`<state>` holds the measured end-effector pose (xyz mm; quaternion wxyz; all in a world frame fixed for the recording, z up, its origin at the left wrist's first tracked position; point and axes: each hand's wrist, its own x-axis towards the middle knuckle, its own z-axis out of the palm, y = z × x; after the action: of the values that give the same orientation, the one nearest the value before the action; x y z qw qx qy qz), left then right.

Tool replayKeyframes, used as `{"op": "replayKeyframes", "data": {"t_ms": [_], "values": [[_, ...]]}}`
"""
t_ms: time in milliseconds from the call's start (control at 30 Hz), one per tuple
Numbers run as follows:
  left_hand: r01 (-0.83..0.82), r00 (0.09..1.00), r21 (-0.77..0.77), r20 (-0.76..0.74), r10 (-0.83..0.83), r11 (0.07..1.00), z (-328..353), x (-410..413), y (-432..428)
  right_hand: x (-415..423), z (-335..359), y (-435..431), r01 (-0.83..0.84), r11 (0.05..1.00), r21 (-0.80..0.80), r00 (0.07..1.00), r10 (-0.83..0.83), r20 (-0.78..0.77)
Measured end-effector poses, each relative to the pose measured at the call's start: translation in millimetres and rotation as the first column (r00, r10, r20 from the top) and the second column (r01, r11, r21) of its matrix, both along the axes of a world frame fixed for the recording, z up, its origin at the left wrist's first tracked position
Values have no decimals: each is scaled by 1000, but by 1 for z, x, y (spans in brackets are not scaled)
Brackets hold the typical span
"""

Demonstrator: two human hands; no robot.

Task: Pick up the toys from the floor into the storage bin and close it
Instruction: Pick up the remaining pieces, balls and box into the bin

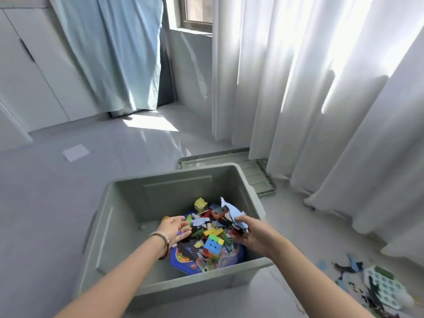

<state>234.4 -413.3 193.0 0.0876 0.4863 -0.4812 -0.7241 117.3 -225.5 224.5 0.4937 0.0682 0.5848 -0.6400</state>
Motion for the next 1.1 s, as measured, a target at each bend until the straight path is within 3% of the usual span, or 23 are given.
{"op": "replayKeyframes", "data": {"t_ms": [100, 267, 433, 600, 800, 1100], "values": [[-104, 994, 41, 49, 102, 994, -19, 28, -29, 23, -26, -51, -106, 993, 54, 994, 105, 21], [-194, 980, 89, -21, 197, 977, -28, 39, -53, 42, -44, -94, -137, 986, -93, 989, 142, 43], [-126, 992, -10, -24, 125, 992, -26, 31, -54, 35, -53, -73, -254, 959, 123, 947, 272, -168], [146, 985, -236, 128, -119, 961, -16, 8, -35, 11, -39, -35, -244, 942, 231, 891, 312, -331], [491, 870, -506, 247, -426, 709, 23, -39, 32, -34, 1, 42, -153, 938, 311, 835, 291, -467], [698, 648, -610, 315, -694, 375, 34, -127, 189, -77, -2, 253, 124, 861, 494, 836, 178, -520]]}}
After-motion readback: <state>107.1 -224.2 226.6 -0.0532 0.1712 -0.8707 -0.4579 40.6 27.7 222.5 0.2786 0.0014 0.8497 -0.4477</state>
